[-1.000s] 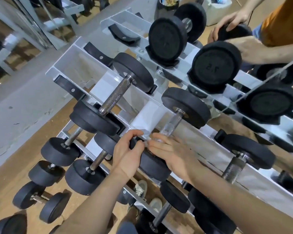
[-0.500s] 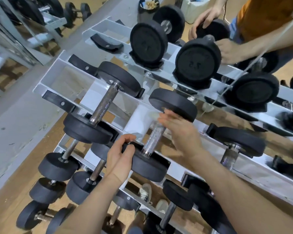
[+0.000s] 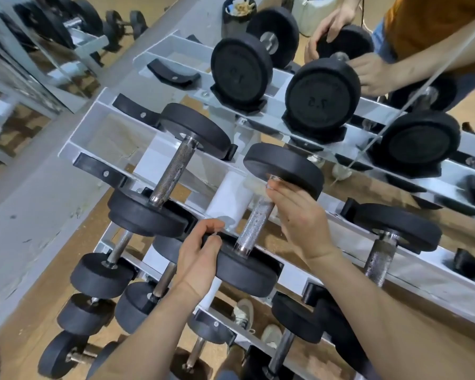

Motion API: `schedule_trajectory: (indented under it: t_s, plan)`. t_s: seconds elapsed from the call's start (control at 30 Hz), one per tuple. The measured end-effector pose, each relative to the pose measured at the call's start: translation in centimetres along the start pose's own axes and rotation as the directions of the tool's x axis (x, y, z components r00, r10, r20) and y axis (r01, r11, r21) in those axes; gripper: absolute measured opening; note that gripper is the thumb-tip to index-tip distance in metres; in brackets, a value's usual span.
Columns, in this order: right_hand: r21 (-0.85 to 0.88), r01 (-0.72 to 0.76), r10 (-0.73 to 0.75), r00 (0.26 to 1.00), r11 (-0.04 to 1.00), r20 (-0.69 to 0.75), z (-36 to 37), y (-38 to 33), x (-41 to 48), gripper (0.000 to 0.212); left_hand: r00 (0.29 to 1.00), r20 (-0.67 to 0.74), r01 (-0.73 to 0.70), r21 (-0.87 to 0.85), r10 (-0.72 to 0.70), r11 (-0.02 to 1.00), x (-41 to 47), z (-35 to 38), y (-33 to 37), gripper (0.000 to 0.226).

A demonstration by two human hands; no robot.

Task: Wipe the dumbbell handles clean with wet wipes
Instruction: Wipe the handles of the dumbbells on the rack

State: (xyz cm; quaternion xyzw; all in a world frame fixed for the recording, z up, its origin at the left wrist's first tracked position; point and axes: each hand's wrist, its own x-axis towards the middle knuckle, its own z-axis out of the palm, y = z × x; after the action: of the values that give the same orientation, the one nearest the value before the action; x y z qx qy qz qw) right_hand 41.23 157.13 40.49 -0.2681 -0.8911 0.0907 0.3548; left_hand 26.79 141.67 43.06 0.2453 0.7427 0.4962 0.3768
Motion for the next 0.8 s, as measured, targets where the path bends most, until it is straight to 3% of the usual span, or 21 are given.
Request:
schedule_trajectory:
  t_s: [0.13,0.2,0.3,0.4,0.5,0.57,0.63,0.67,0.7,0.73,0.8]
  plan:
    - [-0.007,-0.127,0.127,0.990,0.992,-0.054,-0.2,-2.0,0.0,0.021,1.000,0.013,0.007,-0.003,-0.007,1.000,0.1,0.0,-0.2,0.031]
    - [0.056,-0.257,0.256,0.966,0.965,0.037,-0.3,-4.0,-1.5,0.016,1.000,0.015,0.007,-0.007,-0.007,1.000,0.1,-0.1,-0.4,0.030]
    - [0.115,-0.339,0.310,0.926,0.934,0.216,-1.8,-5.0,-1.7,0.023,1.000,0.015,0.003,-0.011,-0.002,1.000,0.1,-0.1,-0.5,0.029]
    - [0.061,-0.487,0.424,0.809,0.871,0.407,-2.4,-4.2,0.5,0.047,1.000,0.020,-0.003,-0.002,0.003,1.000,-0.1,0.0,-0.5,0.029]
    - [0.148,-0.715,0.591,0.660,0.683,0.463,-2.9,-4.7,1.7,0.040,1.000,0.017,0.002,0.013,-0.002,1.000,-0.1,0.1,-0.4,0.028]
    - [0.285,-0.836,0.692,0.548,0.469,0.470,-3.5,-5.2,1.2,0.034,1.000,0.007,0.000,0.021,0.000,1.000,-0.1,0.2,-0.6,0.027]
    - [0.424,-0.872,0.727,0.454,0.244,0.514,-3.9,-5.3,0.2,0.033,1.000,-0.001,-0.003,0.023,0.003,1.000,-0.1,0.2,-0.7,0.028]
    - [0.467,-0.866,0.744,0.430,0.180,0.512,-4.0,-5.3,-0.1,0.031,1.000,-0.003,-0.005,0.025,0.005,1.000,-0.1,0.3,-0.8,0.028]
    - [0.497,-0.847,0.773,0.439,0.187,0.458,-3.7,-5.4,0.0,0.027,1.000,-0.003,-0.006,0.026,0.006,1.000,-0.2,0.3,-0.8,0.028]
    - [0.498,-0.826,0.809,0.472,0.265,0.352,-3.3,-5.4,0.2,0.023,1.000,-0.006,-0.005,0.026,0.005,1.000,-0.2,0.3,-0.7,0.028]
    - [0.352,-0.758,0.788,0.609,0.549,0.083,-2.0,-5.5,1.1,0.020,1.000,-0.010,0.001,0.024,0.000,1.000,-0.3,0.4,-0.5,0.027]
